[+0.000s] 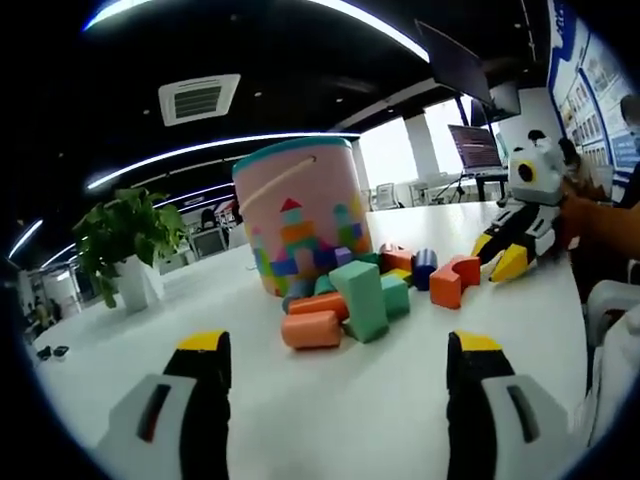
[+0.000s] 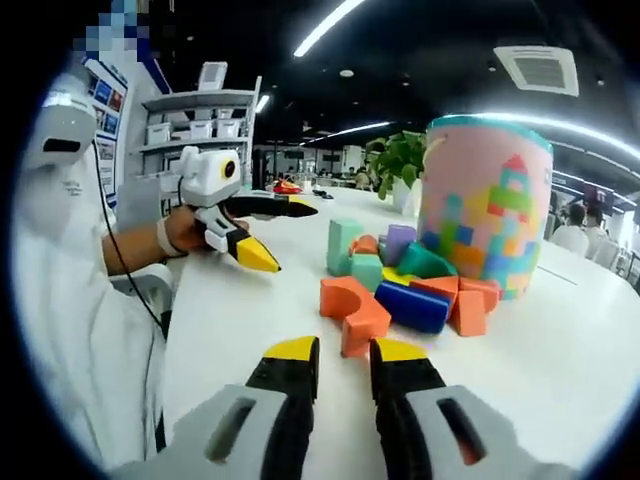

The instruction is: Arrange the toys in the designated storage area by placing each visible toy with the group until no toy remains scattered across the table.

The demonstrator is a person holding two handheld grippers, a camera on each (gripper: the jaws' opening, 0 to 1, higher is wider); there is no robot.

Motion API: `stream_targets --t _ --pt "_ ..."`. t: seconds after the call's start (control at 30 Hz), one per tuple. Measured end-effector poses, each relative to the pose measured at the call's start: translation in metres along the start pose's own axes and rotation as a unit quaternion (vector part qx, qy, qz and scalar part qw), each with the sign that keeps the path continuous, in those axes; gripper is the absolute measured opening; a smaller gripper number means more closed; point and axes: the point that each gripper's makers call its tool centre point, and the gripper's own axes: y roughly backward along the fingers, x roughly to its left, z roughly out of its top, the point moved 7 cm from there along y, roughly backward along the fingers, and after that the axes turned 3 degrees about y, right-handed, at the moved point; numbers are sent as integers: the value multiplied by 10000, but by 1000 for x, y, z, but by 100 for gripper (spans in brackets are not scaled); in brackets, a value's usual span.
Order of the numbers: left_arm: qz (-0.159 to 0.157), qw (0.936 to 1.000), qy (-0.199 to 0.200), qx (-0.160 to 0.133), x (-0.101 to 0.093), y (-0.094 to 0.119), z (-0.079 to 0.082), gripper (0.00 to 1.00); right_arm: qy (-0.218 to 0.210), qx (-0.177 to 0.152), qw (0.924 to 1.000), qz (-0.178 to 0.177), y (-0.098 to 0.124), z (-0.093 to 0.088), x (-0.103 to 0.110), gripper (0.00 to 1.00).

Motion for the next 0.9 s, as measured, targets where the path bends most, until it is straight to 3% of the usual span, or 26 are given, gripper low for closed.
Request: stream_targets --t 0.1,0.27,0.47,0.9 --pt "8 10000 -15 10 0 0 0 92 -53 48 10000 -19 -1 -1 -6 28" --pt "8 10000 -28 10 -2 0 0 92 -61 -148 9998 89 -9 5 -10 29" --pt "-36 9997 188 -130 -1 1 3 92 -26 -287 9992 270 -18 8 -15 32" --pt "3 9993 338 -173 5 -3 3 91 -29 -257 9974 677 -18 1 -17 21"
